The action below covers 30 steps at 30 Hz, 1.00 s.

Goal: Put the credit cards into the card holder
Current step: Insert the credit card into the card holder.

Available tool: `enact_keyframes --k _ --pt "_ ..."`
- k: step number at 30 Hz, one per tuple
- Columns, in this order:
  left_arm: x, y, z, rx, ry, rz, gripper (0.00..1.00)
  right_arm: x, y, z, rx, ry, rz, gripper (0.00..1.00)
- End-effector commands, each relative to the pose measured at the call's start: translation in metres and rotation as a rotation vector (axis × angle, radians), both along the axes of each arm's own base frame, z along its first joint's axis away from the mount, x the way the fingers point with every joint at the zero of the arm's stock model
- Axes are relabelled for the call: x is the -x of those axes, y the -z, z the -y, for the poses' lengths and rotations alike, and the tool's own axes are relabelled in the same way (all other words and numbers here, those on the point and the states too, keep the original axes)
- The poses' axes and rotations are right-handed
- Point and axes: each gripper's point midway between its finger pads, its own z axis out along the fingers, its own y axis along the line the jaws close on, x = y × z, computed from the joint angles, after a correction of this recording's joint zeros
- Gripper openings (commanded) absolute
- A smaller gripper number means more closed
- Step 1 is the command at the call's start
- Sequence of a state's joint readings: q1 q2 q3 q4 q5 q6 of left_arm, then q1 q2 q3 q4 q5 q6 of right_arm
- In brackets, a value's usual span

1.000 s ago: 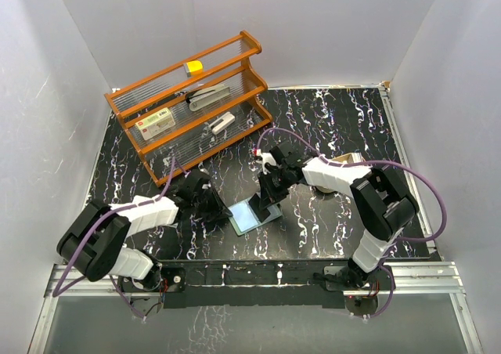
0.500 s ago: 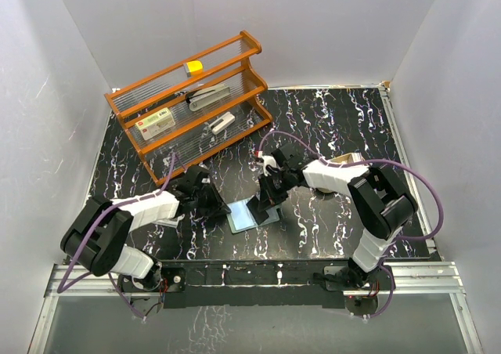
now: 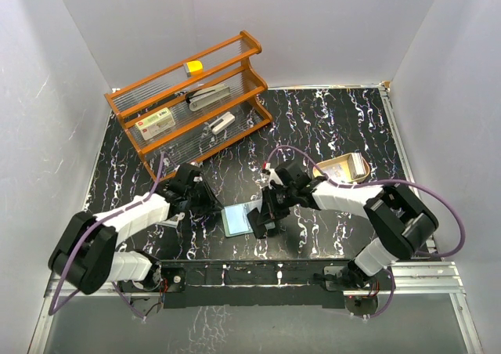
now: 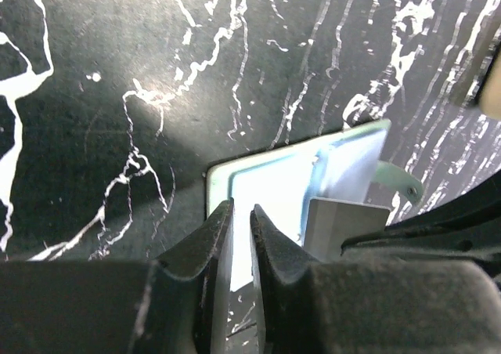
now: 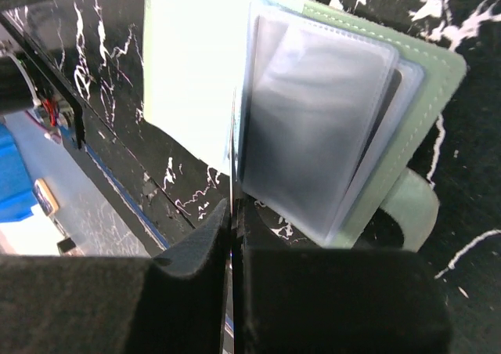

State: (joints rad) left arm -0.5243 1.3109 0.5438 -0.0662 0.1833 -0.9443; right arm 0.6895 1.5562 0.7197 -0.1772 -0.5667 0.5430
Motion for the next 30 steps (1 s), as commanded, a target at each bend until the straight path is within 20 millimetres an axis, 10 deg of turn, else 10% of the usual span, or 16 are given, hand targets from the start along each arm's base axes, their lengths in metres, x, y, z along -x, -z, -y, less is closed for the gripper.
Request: enact_keyframes --k 1,7,30 --pt "0.010 -0.014 -0.004 0.036 -0.011 0.010 0.15 -0.022 -0.029 -0.005 -0.021 0.054 0.110 0.00" --pt "0.019 -0.012 0.001 0.065 0.012 -0.029 0.08 -0.034 -0.046 -0.017 -0.055 0.034 0.139 0.00" --pt "0.037 0.026 -0.005 0.046 0.002 -0.123 0.00 -0.035 -0.005 -0.019 -0.042 -0.051 0.028 0.00"
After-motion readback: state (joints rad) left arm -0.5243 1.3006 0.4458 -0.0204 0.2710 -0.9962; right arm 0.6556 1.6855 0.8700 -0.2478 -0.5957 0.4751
